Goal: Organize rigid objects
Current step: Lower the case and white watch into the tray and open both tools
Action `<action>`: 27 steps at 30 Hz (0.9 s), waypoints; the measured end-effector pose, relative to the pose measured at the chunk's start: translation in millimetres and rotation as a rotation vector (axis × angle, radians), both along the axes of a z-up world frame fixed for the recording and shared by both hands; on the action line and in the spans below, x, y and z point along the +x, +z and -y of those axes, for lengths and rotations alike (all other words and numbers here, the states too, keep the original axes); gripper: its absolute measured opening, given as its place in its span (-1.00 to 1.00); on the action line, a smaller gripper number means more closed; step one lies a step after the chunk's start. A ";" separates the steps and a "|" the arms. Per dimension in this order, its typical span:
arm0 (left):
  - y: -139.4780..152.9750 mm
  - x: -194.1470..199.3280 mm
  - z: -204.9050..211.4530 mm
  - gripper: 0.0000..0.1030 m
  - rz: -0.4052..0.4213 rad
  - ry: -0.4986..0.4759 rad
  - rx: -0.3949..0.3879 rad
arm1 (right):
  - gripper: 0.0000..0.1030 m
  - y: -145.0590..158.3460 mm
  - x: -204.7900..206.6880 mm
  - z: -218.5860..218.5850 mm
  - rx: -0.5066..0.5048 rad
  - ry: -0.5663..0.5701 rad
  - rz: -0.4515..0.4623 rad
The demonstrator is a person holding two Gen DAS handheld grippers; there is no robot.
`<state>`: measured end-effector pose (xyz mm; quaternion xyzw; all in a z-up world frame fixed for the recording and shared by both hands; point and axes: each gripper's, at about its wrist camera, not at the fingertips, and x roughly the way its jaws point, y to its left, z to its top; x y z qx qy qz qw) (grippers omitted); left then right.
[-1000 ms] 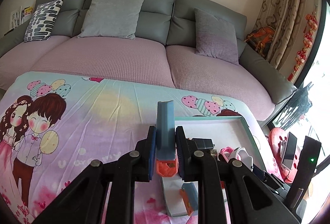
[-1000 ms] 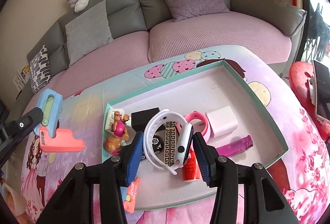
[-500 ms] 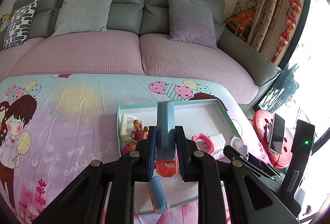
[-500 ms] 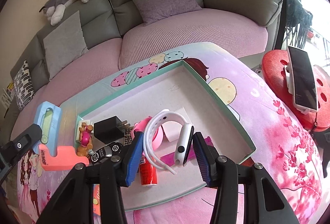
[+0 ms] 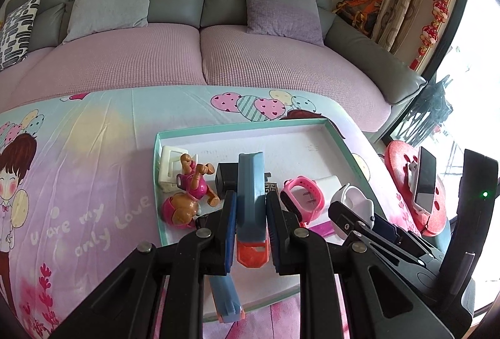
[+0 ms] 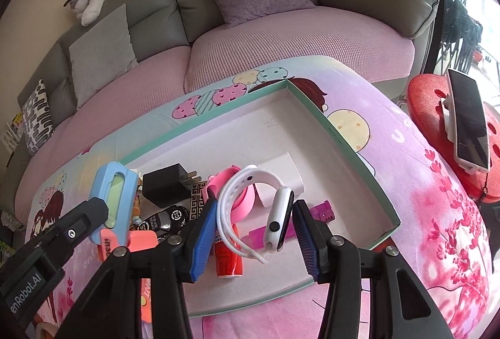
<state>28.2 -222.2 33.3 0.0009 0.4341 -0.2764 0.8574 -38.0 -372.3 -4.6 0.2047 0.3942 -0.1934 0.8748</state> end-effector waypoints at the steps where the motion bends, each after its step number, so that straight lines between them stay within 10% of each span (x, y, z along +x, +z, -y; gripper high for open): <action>1: -1.4 0.1 0.7 -0.62 -0.004 -0.002 0.005 | 0.01 -0.2 0.3 -0.1 0.000 0.001 -0.001; 27: -33.0 7.2 7.9 -0.59 -0.110 -0.023 0.093 | 0.02 -12.1 10.0 -4.8 -0.022 0.023 -0.063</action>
